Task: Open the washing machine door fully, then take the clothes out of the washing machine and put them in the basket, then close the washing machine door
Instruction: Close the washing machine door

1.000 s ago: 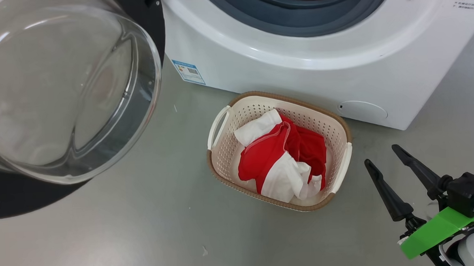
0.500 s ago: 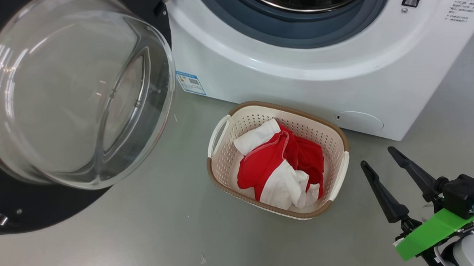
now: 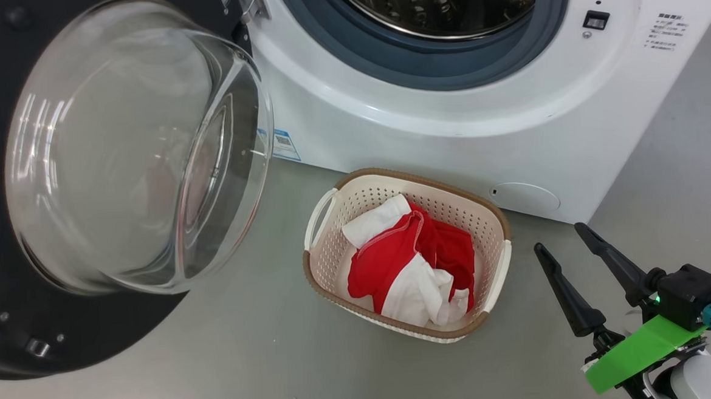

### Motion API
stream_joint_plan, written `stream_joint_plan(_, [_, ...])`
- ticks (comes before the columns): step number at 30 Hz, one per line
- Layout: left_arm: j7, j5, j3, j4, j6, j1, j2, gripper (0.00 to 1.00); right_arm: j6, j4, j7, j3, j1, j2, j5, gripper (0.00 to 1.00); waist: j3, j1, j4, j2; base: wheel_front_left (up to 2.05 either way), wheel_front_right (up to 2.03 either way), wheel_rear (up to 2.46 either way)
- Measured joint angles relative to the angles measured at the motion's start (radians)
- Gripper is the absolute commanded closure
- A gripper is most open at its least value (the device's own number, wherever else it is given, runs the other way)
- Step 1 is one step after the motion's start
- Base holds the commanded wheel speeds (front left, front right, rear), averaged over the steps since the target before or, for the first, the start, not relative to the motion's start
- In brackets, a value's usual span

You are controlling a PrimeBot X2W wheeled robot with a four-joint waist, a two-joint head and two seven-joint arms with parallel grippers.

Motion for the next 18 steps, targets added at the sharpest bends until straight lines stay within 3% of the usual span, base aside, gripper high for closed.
stream_joint_plan(18, [0.104, -0.163, -0.133, -0.222, -0.007, 0.115, -0.015, 1.00, 0.000, 0.000, 0.000, -0.021, 0.036, 0.034, 0.000, 0.00, -0.052, 0.0000, -0.062, 0.0000, 0.00, 0.00, 0.00])
